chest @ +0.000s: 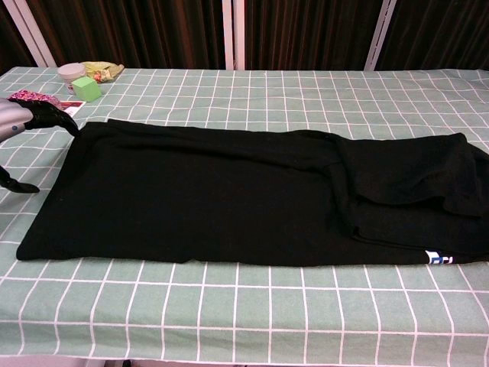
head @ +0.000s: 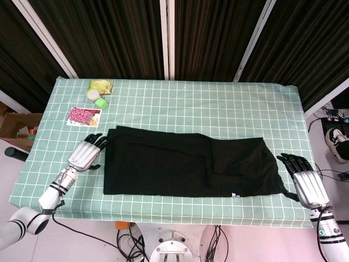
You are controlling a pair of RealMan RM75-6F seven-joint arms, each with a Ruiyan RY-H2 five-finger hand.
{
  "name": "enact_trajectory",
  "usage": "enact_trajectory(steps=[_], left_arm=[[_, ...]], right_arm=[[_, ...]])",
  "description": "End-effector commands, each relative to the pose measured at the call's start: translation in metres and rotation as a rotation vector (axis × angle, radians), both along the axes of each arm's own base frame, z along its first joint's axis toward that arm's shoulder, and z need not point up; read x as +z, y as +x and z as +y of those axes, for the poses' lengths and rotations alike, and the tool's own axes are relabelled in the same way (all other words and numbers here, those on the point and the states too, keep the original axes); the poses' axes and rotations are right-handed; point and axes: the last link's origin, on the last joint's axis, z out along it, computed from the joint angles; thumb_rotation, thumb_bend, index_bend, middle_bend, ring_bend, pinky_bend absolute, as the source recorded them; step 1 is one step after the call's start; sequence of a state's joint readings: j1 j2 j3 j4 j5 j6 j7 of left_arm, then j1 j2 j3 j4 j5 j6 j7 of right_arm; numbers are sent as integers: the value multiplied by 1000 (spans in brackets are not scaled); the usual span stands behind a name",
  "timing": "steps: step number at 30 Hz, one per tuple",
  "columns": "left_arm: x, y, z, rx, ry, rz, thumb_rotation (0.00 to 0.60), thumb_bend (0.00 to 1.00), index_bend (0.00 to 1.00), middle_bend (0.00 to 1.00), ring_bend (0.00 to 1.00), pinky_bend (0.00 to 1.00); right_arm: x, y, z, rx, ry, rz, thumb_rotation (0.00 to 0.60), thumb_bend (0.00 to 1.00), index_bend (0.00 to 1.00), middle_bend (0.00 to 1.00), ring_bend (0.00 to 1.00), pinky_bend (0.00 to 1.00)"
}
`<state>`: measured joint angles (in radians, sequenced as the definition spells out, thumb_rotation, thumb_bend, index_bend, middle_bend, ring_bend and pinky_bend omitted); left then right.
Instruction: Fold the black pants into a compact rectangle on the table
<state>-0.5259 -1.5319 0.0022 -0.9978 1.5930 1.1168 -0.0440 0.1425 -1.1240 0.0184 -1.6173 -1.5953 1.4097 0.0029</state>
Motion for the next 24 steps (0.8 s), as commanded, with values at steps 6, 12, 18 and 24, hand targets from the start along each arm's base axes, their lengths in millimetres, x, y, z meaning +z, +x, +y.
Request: enact_trajectory(steps=[6, 12, 18, 24], left_arm=[[-7, -4, 1, 8, -16, 16, 600, 91, 216, 157, 105, 187], [-11, -2, 3, -3, -26, 18, 600, 91, 216, 157, 106, 187], [-15, 4, 8, -26, -45, 16, 600, 79, 216, 157, 106, 187], [-22, 13, 14, -51, -66, 9, 600, 53, 216, 157, 106, 187]], right_arm=[[7, 0, 3, 3, -31, -2, 600, 311, 184, 163, 105, 174], [8, 4, 6, 11, -39, 0, 600, 310, 184, 163, 105, 174], [9, 4, 9, 7, -47, -2, 600, 310, 183, 162, 105, 174], [8, 2, 10, 0, -50, -9, 600, 309, 184, 160, 105, 174]])
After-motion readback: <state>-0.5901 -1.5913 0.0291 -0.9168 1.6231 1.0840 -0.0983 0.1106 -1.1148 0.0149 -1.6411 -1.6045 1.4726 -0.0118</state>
